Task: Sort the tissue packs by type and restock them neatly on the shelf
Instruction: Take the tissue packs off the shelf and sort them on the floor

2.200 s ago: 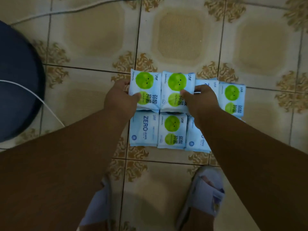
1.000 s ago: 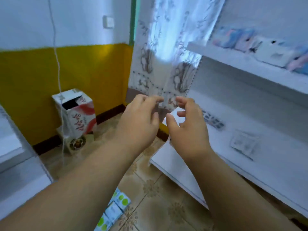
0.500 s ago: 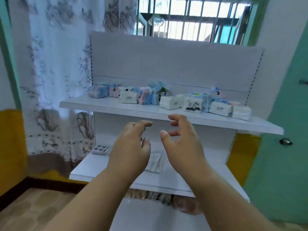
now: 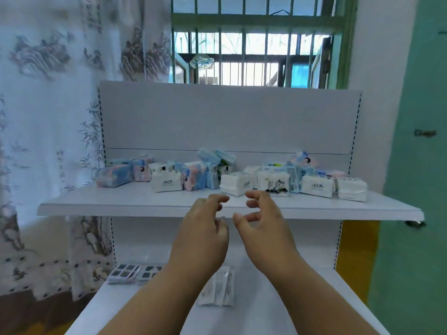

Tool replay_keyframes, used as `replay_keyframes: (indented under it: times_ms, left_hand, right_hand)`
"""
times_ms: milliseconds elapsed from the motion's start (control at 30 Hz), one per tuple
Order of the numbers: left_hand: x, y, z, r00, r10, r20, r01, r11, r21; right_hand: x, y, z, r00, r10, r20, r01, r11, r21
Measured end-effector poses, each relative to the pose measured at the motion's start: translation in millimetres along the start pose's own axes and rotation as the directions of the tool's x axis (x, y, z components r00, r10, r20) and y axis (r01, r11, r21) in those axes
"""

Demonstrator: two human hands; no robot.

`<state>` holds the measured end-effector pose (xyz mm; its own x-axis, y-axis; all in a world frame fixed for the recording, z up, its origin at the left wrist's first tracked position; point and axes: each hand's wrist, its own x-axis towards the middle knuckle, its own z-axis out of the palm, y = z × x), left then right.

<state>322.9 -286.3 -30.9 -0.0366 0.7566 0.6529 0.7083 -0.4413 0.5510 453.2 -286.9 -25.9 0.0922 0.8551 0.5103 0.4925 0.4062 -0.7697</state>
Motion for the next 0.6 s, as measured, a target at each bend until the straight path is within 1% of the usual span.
replay_keyframes:
  times_ms: [167, 333, 467, 500, 533, 567, 600]
  left_hand:
    - [68.1, -42.4, 3.4, 1.0, -0.014, 0.02, 0.014, 1.0, 0.011]
    - [131.5, -67.5, 26.6, 0.998, -0.02, 0.053, 0.021, 1.0, -0.008]
    - [185.6, -81.3, 52.1, 0.99, -0.124, 0.061, 0.126, 0.992, -0.031]
    - [197.8, -85.1, 58.6, 0.986, -0.153, 0.073, 0.156, 0.987, -0.043]
    - [210.4, -88.0, 65.5, 0.981, -0.179, 0.076, 0.184, 0.981, -0.06]
    - [223.4, -90.4, 72.2, 0.976, -0.207, 0.069, 0.212, 0.974, -0.076]
    - [236.1, -93.6, 77.8, 0.97, -0.237, 0.047, 0.24, 0.967, -0.084]
  right_hand:
    - [54.5, 3.2, 44.4, 1.0, 0.012, -0.023, -0.012, 1.0, 0.01]
    - [115.9, 16.0, 70.5, 1.0, 0.012, -0.026, -0.012, 1.0, -0.014]
    - [178.6, 29.3, 80.6, 0.999, 0.029, 0.025, -0.027, 0.998, -0.051]
    - [195.5, 33.1, 82.9, 0.998, 0.055, 0.037, -0.055, 0.998, -0.004]
    - [212.2, 36.0, 84.6, 0.993, 0.104, 0.047, -0.108, 0.989, 0.104]
    - [228.6, 38.9, 86.5, 0.983, 0.168, 0.073, -0.181, 0.951, 0.252]
    - [244.9, 42.5, 88.4, 0.966, 0.231, 0.118, -0.259, 0.883, 0.391]
